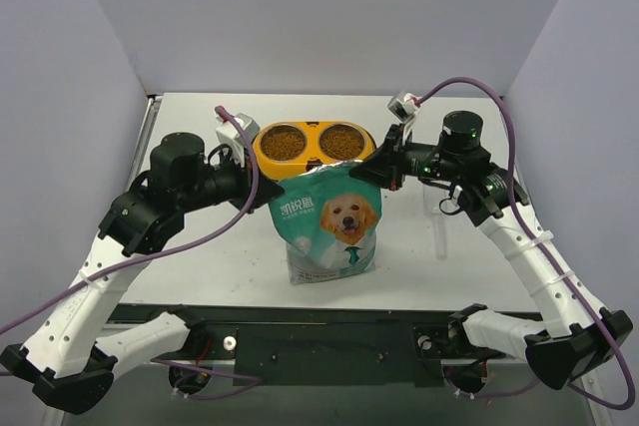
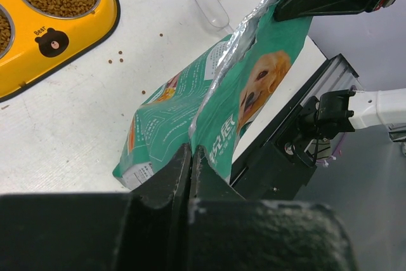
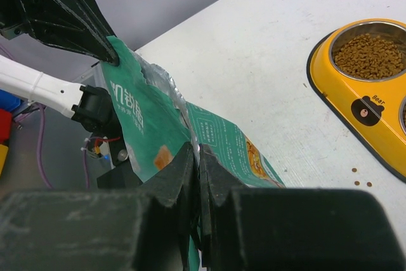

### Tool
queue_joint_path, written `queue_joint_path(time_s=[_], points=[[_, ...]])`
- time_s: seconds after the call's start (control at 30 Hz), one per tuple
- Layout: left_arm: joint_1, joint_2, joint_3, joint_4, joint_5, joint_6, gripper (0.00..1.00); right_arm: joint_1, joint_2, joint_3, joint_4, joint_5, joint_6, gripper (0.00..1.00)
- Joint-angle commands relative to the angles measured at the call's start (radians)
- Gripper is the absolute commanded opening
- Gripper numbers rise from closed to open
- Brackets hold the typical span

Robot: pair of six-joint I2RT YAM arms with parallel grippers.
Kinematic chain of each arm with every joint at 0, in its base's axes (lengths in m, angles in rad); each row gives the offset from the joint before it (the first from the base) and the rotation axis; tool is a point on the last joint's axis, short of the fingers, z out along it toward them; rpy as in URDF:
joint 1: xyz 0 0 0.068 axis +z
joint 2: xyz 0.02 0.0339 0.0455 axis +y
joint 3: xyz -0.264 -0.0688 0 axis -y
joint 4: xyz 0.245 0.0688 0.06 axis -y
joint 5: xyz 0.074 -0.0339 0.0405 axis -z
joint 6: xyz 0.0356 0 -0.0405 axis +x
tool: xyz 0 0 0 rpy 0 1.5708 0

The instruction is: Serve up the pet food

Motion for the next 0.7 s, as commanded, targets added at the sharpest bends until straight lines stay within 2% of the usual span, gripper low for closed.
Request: queue_joint_path(time_s=[0.0, 0.07, 0.17, 0.23, 0.27, 0.43, 0.47, 0.5, 0.53, 0.57, 0.67], points=[[0.017, -0.055, -0.006, 0.027, -0.036, -0.002, 0.20, -0.022, -0.047, 0.024, 0.094, 0.036, -0.015, 0.00], [0.017, -0.053, -0.015, 0.051, -0.042, -0.022, 0.27, -0.021, -0.047, 0.023, 0.094, 0.033, -0.009, 0.00], [0.017, -0.047, -0.021, 0.088, -0.047, -0.034, 0.26, -0.016, -0.049, 0.021, 0.094, 0.033, -0.004, 0.00], [0.017, -0.036, -0.018, 0.109, -0.049, -0.036, 0.04, -0.015, -0.049, 0.023, 0.094, 0.032, -0.004, 0.00], [0.017, -0.033, -0.018, 0.126, -0.047, -0.036, 0.00, -0.013, -0.047, 0.021, 0.094, 0.030, -0.004, 0.00], [0.017, -0.012, -0.012, 0.188, 0.016, -0.050, 0.00, 0.000, -0.040, 0.033, 0.083, 0.028, -0.012, 0.00], [0.017, -0.006, 0.002, 0.180, 0.028, -0.051, 0.05, 0.002, -0.037, 0.037, 0.080, 0.028, -0.015, 0.00], [0.017, 0.004, 0.005, 0.180, 0.031, -0.054, 0.27, 0.005, -0.035, 0.041, 0.072, 0.028, -0.021, 0.00], [0.017, 0.011, 0.011, 0.183, 0.045, -0.056, 0.35, 0.007, -0.035, 0.044, 0.069, 0.028, -0.024, 0.00], [0.016, 0.019, 0.013, 0.185, 0.048, -0.054, 0.40, 0.010, -0.034, 0.046, 0.063, 0.028, -0.027, 0.00], [0.016, 0.042, 0.025, 0.186, 0.053, -0.047, 0.44, 0.011, -0.032, 0.047, 0.061, 0.028, -0.030, 0.00]])
